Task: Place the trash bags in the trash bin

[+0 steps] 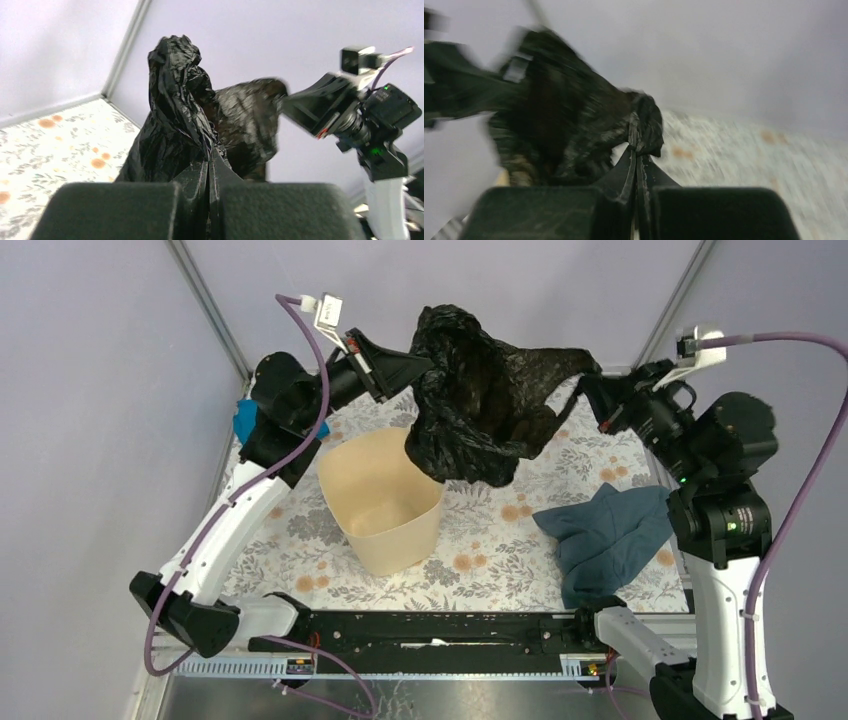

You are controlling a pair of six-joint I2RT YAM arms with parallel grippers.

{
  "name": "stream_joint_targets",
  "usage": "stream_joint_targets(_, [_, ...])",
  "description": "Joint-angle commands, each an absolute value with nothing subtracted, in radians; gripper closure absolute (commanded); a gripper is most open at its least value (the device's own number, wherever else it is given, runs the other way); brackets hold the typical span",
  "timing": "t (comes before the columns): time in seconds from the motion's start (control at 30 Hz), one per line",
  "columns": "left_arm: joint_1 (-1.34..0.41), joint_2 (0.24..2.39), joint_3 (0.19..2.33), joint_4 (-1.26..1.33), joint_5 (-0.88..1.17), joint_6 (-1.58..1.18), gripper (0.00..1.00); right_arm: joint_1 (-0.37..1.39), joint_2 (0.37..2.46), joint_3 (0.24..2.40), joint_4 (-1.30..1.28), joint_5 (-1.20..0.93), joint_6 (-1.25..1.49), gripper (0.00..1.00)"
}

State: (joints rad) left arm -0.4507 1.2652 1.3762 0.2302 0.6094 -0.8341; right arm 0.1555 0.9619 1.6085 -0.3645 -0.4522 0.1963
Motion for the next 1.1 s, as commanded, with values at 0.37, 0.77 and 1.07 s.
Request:
stream_joint_targets(0.37, [-0.738, 1.713, 1.791, -0.3, -0.039, -0.372, 1.0, 0.16, 0.853, 0.994, -0.47, 0.261, 0.507, 1.0])
stream_joint_targets(0.77, [-0.753, 1.941, 2.565, -0.405, -0.266, -0.162, 1.0, 0.158, 1.23, 1.701, -0.326, 0.143, 0.24, 1.0])
stream_joint_targets(1.07, [-0.779, 1.442, 1.576, 0.217, -0.288, -0.168, 1.0, 0.157, 0.858, 1.16, 0.348, -0.235, 0.172, 1.0])
